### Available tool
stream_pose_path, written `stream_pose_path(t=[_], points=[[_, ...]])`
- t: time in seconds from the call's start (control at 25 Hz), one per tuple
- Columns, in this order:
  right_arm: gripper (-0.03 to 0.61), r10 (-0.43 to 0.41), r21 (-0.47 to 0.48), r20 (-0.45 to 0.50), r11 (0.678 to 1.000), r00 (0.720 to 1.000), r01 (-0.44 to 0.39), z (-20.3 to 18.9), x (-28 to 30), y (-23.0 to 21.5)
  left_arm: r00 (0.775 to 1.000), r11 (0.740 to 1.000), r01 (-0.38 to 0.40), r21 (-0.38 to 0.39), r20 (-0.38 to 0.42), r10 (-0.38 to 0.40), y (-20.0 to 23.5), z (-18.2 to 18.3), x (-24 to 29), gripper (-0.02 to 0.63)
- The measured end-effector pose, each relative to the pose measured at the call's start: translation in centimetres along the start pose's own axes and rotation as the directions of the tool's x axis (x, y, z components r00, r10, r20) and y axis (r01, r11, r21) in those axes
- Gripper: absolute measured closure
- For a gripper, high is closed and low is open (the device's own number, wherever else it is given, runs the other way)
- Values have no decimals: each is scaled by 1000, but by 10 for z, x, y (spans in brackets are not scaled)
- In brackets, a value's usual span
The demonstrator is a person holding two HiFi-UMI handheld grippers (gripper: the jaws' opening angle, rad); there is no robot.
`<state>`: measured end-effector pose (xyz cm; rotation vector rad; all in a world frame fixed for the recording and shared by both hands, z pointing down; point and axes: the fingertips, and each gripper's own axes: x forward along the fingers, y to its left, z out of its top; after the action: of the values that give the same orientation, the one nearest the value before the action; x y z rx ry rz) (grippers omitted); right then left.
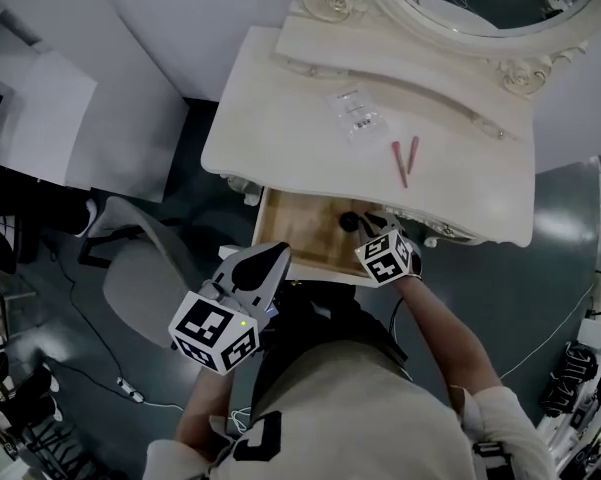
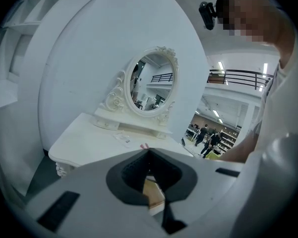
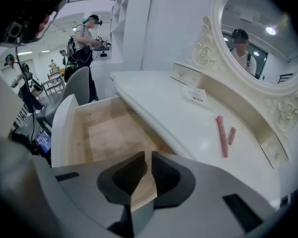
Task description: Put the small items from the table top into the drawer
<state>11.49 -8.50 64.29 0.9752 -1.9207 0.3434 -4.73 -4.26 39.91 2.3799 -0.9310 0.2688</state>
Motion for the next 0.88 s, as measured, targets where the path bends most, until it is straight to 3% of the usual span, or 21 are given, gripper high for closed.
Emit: stream_pose_path(t=[0.4, 0.88], points=[[546, -29, 31, 65, 999, 997, 27, 1, -32, -8, 999, 998, 23, 53, 20, -25, -27, 11, 2, 558], [546, -32, -22, 147, 999, 989, 36, 9, -60, -25, 999, 996, 2, 88, 48, -7, -65, 14, 10, 558]])
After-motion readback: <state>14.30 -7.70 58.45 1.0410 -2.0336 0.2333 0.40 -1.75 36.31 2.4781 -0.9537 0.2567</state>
